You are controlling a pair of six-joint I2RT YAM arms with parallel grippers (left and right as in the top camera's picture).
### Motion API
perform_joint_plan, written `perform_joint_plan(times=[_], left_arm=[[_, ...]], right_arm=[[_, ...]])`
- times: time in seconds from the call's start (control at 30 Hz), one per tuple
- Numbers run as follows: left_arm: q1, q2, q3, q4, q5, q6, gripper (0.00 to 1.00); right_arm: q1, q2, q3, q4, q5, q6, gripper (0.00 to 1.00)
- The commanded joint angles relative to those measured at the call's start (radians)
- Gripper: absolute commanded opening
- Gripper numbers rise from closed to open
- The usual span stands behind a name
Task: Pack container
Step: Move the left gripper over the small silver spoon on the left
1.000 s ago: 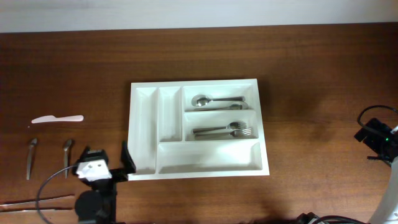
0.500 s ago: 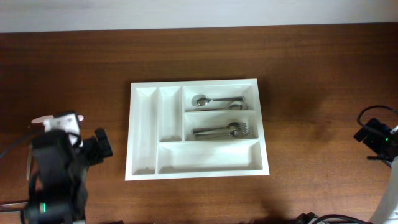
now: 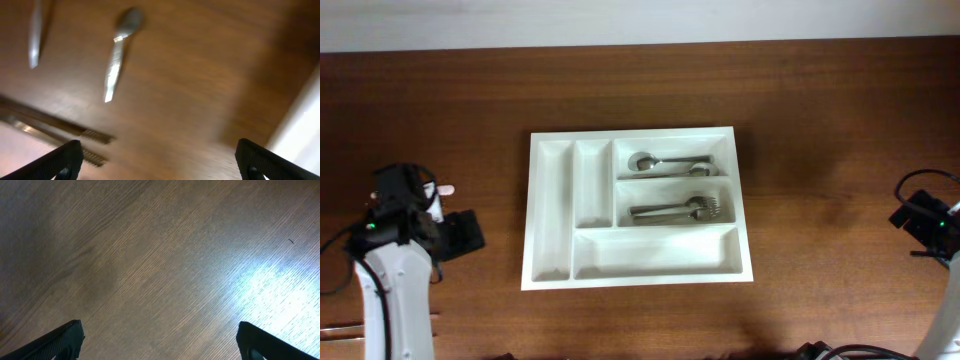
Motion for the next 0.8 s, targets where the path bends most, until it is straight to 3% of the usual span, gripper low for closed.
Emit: perform_joint_plan(times=[0.0, 0.07, 0.17, 0.33, 0.43, 0.77], left_arm=[[0.049, 0.032, 0.024, -0.004, -0.162, 0.015, 0.99], [0.064, 0.041, 0.024, 0.007, -0.198, 0.015, 0.99], [0.076, 0.043, 0.024, 0.026, -0.121, 0.016, 0.99], [0.092, 0.062, 0.024, 0.089, 0.131, 0.219, 0.99], [0.152, 0.121, 0.026, 0.066, 0.231, 0.264, 0.99], [0.306, 0.241, 0.026, 0.079, 0.196, 0.305, 0.99]], right_arm=[[-0.006, 0.003, 0.0, 0.003, -0.006, 0.01, 0.99], [-0.006, 0.003, 0.0, 0.003, -0.006, 0.01, 0.99], [-0.006, 0.003, 0.0, 0.003, -0.006, 0.01, 0.99], [-0.006, 0.003, 0.0, 0.003, -0.006, 0.01, 0.99], [-0.006, 0.003, 0.0, 0.003, -0.006, 0.01, 0.99], [-0.006, 0.003, 0.0, 0.003, -0.006, 0.01, 0.99]])
